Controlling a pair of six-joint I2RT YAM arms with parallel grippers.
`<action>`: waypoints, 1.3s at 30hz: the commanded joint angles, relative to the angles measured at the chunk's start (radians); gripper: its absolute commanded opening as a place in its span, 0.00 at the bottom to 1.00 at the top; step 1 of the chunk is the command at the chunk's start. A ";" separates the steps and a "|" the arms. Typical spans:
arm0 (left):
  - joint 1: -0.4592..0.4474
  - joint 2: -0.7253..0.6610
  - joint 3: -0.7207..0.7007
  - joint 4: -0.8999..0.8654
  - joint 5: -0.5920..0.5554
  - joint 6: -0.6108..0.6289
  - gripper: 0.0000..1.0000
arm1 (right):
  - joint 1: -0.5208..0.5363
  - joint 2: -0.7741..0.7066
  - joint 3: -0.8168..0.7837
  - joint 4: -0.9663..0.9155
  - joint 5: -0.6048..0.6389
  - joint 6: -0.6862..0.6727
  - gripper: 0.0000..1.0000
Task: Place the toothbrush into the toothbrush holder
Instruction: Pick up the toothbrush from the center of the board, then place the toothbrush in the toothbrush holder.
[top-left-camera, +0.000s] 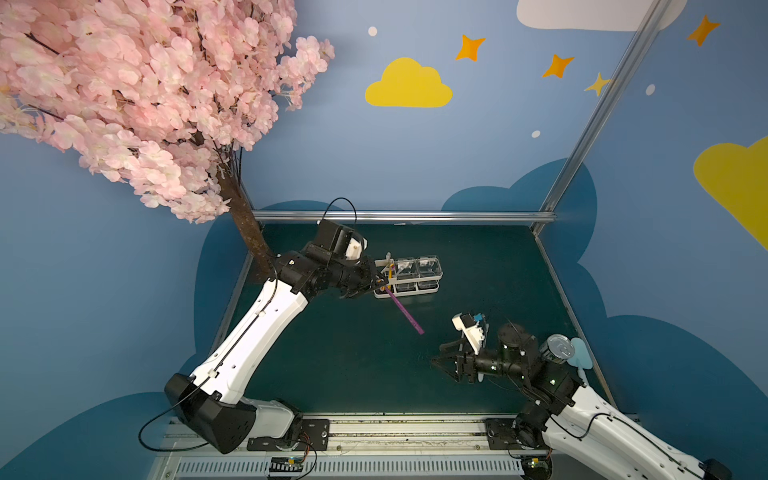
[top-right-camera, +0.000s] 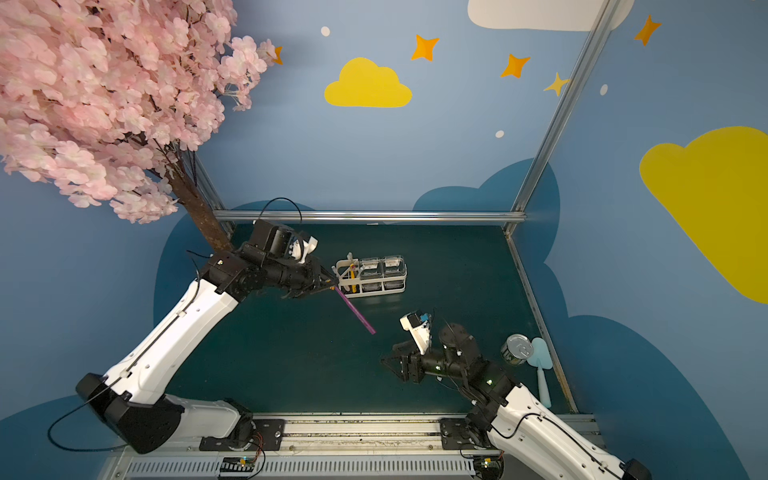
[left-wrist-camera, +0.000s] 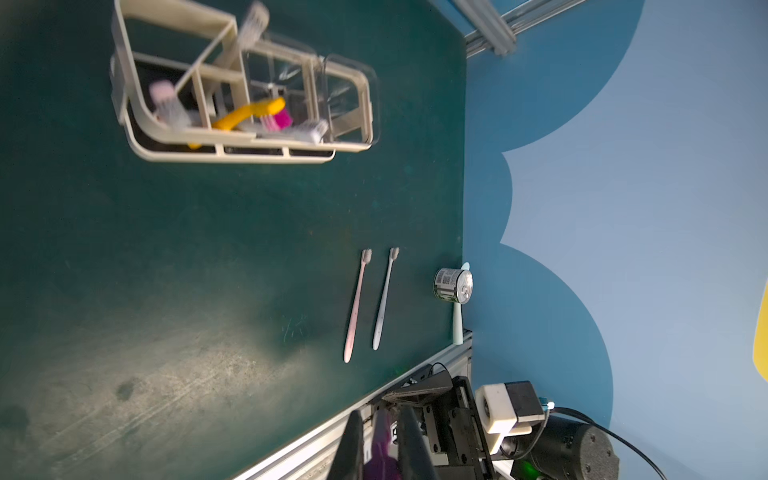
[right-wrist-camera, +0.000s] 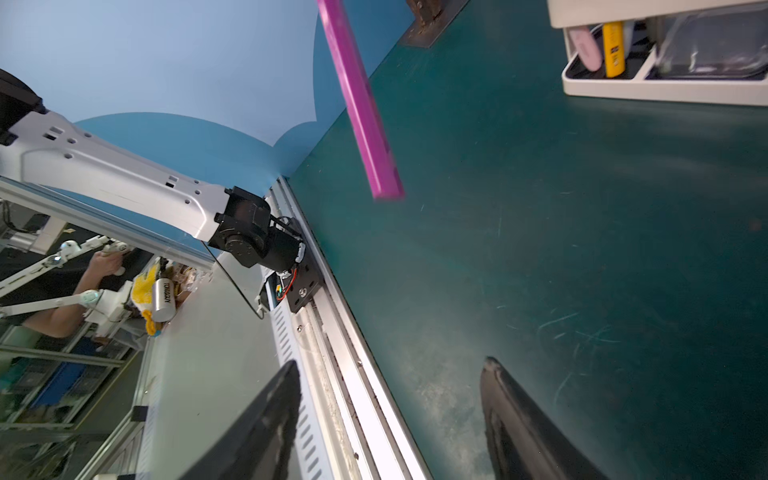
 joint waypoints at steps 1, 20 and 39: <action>0.012 0.020 0.102 -0.171 -0.218 0.178 0.02 | -0.008 -0.032 -0.030 -0.034 0.069 -0.002 0.74; 0.017 -0.120 -0.053 0.374 -0.524 0.403 0.02 | -0.014 0.111 -0.029 0.027 0.087 0.005 0.83; 0.008 0.020 -0.117 0.610 -0.593 0.542 0.02 | -0.011 0.143 -0.043 0.070 0.052 -0.003 0.84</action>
